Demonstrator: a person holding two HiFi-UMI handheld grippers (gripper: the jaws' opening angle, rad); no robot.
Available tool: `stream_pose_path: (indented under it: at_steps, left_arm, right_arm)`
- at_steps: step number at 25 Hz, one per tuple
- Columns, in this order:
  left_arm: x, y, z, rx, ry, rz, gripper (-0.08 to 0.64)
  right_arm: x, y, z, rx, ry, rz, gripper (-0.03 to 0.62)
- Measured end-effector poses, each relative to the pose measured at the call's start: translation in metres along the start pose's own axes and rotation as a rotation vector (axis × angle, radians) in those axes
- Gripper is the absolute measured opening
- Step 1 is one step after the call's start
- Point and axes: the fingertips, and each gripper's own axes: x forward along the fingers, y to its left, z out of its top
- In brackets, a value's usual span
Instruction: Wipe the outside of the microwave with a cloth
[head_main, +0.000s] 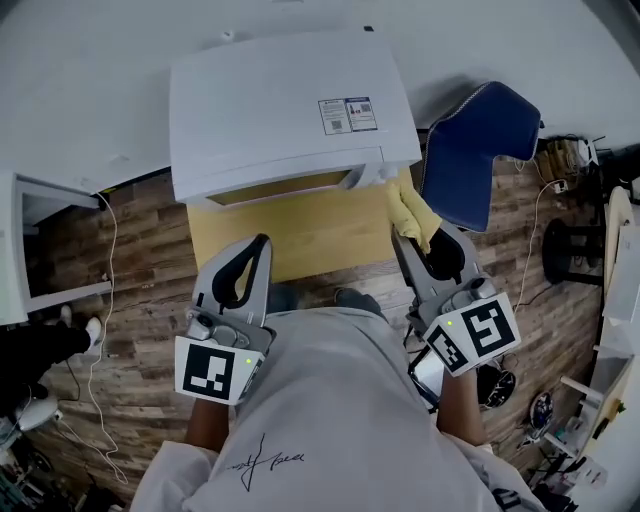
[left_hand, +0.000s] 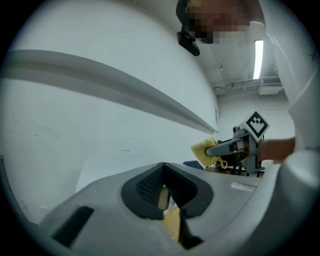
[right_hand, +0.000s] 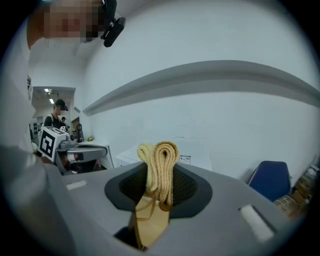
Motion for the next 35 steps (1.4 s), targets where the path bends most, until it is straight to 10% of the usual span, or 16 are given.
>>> stream_pose_path:
  at_steps: [18,35]
  left_arm:
    - [-0.021,0.054,-0.001,0.094,0.055,-0.069,-0.005]
    - [-0.003,0.075,0.008,-0.064,0.021,0.021,-0.005]
  right_arm:
    - [0.113,-0.065,0.063,0.047,0.247,-0.037,0.118]
    - [0.235,-0.189,0.087,0.172,0.399,-0.087,0.123]
